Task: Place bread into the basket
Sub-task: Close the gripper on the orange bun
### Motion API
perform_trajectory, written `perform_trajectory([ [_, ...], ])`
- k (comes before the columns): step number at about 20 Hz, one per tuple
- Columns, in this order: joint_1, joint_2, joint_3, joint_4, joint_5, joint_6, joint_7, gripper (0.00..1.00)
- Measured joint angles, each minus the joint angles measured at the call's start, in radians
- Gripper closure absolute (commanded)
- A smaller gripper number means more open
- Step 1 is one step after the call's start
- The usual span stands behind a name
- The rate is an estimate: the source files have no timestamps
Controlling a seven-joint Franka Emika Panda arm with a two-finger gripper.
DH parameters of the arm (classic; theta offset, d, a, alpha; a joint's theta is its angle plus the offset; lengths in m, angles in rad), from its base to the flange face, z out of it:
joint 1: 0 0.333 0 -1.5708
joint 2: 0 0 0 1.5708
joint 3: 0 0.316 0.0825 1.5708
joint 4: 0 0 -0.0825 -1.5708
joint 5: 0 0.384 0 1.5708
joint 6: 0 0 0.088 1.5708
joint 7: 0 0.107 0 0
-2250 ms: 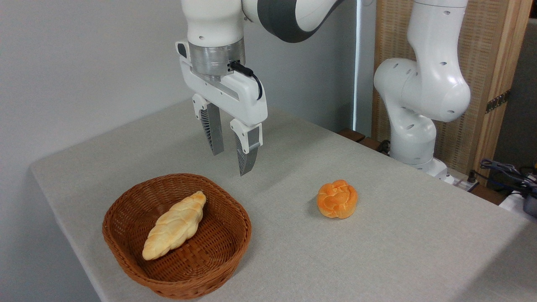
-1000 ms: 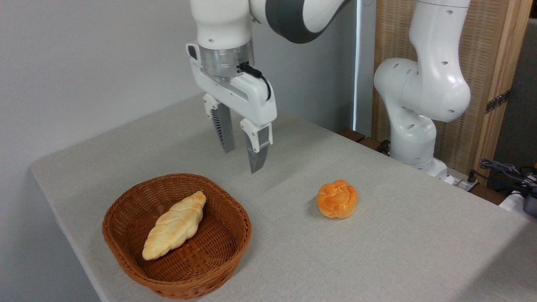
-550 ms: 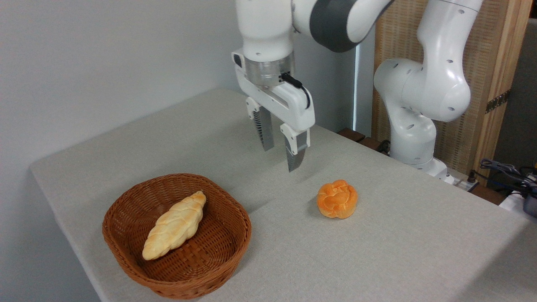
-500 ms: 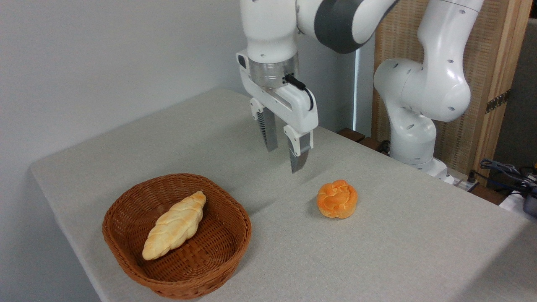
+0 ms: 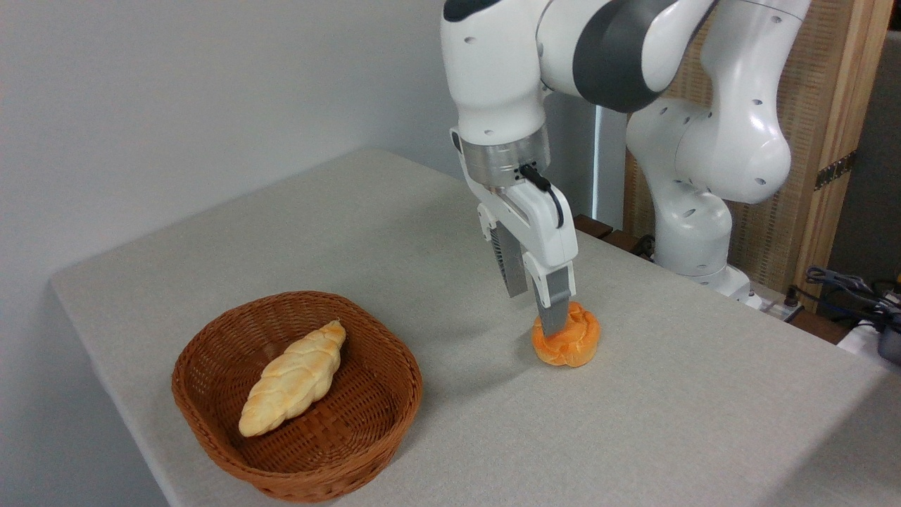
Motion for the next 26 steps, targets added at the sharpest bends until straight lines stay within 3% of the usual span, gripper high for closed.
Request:
perform_trajectory([
  [9, 0.0, 0.014, 0.018, -0.041, 0.001, 0.031, 0.04, 0.0],
  [13, 0.0, 0.025, 0.02, -0.047, 0.039, 0.031, 0.059, 0.0],
  [17, 0.0, 0.036, 0.02, -0.057, 0.044, 0.031, 0.062, 0.02],
  [20, 0.0, 0.041, 0.029, -0.061, 0.044, 0.031, 0.083, 0.18],
  [23, 0.0, 0.043, 0.04, -0.062, 0.044, 0.031, 0.102, 0.55],
  [24, 0.0, 0.044, 0.04, -0.063, 0.044, 0.031, 0.103, 0.63],
  [26, -0.001, 0.044, 0.04, -0.063, 0.044, 0.031, 0.105, 0.64],
])
